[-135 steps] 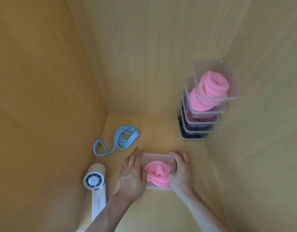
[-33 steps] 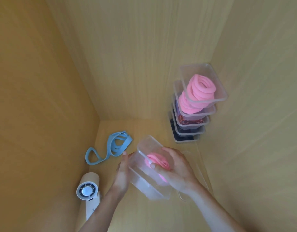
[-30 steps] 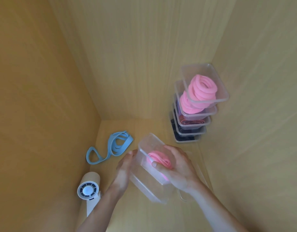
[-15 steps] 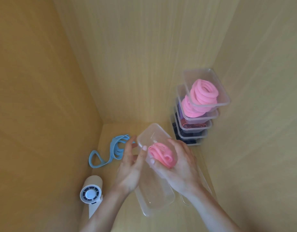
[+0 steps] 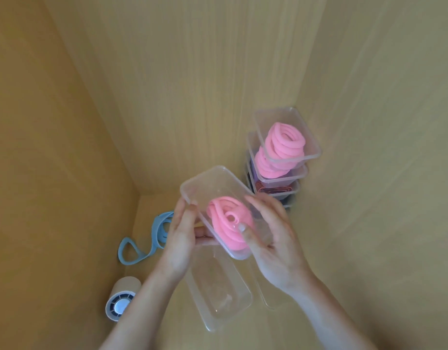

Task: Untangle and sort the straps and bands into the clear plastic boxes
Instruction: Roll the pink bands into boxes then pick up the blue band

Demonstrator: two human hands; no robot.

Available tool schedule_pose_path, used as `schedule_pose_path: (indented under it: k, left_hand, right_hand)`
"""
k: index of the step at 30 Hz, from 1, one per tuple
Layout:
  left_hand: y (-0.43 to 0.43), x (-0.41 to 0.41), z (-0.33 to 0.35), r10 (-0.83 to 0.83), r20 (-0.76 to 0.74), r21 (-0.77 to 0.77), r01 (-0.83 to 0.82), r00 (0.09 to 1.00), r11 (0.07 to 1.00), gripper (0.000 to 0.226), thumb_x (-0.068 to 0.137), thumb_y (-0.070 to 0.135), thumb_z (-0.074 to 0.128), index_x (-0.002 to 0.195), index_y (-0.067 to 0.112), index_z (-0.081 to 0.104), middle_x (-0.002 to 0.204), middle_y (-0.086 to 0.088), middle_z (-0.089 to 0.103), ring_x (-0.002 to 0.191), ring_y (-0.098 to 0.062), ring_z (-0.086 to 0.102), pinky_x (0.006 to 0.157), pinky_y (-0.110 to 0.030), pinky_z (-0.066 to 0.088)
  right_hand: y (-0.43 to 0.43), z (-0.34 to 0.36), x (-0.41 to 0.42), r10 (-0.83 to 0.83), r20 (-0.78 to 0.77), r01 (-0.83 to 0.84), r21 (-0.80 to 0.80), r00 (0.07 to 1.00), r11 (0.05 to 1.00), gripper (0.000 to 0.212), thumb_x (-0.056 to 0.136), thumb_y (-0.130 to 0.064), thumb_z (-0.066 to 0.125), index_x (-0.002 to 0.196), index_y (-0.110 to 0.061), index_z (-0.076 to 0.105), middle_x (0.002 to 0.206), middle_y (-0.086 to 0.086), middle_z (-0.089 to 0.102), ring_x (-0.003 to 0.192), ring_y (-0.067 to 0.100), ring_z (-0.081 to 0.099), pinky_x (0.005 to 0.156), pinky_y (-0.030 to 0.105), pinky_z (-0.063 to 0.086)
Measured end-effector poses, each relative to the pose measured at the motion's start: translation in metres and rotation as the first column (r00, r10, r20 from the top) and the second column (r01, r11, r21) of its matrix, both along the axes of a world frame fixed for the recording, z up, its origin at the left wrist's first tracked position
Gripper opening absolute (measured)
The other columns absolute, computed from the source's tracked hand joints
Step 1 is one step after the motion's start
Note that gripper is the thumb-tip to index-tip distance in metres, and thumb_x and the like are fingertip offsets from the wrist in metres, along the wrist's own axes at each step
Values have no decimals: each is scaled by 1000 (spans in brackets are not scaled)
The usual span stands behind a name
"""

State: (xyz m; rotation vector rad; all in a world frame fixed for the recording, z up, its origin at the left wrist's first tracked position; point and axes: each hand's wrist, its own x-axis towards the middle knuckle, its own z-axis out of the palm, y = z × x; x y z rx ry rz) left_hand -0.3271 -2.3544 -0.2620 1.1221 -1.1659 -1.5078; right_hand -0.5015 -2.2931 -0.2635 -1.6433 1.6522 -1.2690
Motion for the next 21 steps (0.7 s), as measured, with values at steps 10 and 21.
schedule_pose_path:
  k: [10, 21]
  left_hand:
    - [-30, -51, 35, -59, -122, 2, 59, 991, 998, 34, 107, 42, 35, 138, 33, 47, 120, -24, 66, 97, -36, 72, 62, -33, 60]
    - [-48, -84, 69, -155, -88, -156, 140, 984, 978, 54, 102, 63, 23, 148, 39, 37, 127, -12, 66, 98, -25, 73, 70, -36, 59]
  right_hand:
    - [12, 40, -27, -34, -197, -20, -267, 980, 964, 87, 76, -60, 75, 148, -22, 44, 166, -1, 17, 152, 14, 25, 111, 9, 28]
    - [2, 66, -36, -263, -52, 218, -420, 963, 881, 68, 68, -1, 89, 130, -8, 61, 140, 12, 46, 119, -18, 47, 86, -5, 36]
